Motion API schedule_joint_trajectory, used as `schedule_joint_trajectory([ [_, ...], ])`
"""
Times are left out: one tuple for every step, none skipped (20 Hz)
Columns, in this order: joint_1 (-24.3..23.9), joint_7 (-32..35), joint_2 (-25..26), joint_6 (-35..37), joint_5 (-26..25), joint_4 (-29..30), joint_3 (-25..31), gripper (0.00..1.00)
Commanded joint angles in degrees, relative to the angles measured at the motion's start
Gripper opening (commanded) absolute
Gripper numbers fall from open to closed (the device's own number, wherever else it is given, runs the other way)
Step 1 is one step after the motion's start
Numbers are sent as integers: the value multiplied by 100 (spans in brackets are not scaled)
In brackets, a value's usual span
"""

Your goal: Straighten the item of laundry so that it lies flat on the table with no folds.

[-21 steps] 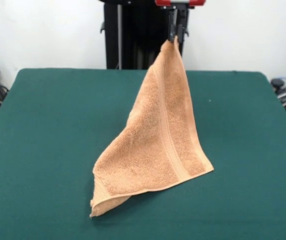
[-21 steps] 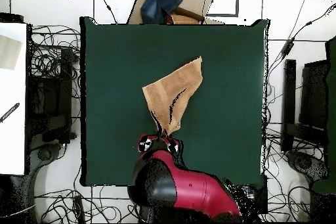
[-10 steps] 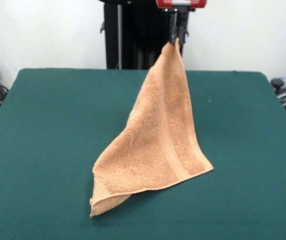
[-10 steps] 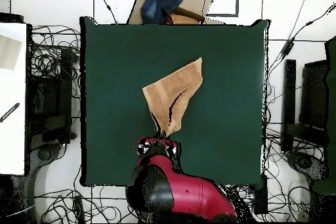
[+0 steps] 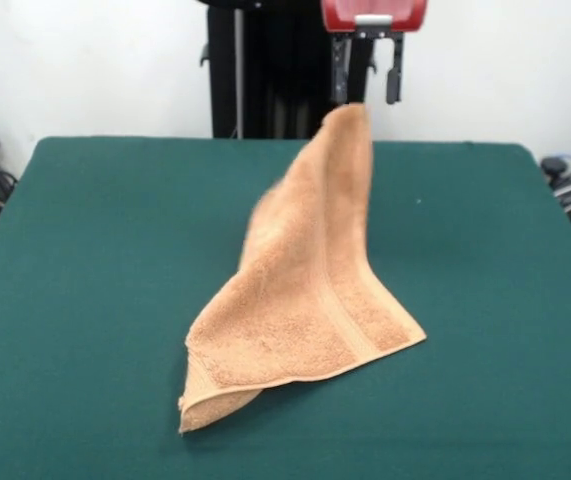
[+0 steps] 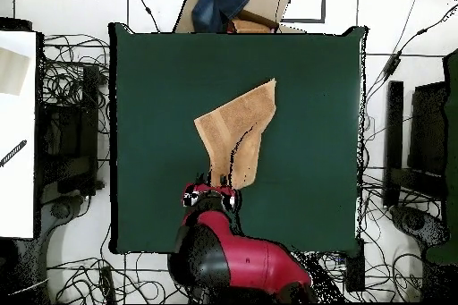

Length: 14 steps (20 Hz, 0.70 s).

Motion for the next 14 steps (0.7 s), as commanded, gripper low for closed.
schedule_joint_trajectory([
  [9,900,266,-234,-417,64,-37,100],
  [-1,905,259,-183,-421,64,-22,100],
  [-12,909,253,-131,-424,63,-7,100],
  [-22,914,246,-80,-428,63,8,100],
  [-33,918,239,-29,-431,62,23,100],
  [-43,935,223,-3,-432,81,44,100],
  [-65,990,231,-46,-442,95,89,100],
  [-39,1024,208,-81,-425,113,64,100],
  [-66,1032,219,-53,-429,114,105,100],
  [-92,1039,231,-26,-432,115,145,100],
  [-129,1055,243,-18,-436,113,193,100],
  [-125,1066,230,-30,-430,120,193,100],
  [-146,1074,213,8,-415,118,228,100],
  [-137,1062,188,71,-385,98,241,100],
])
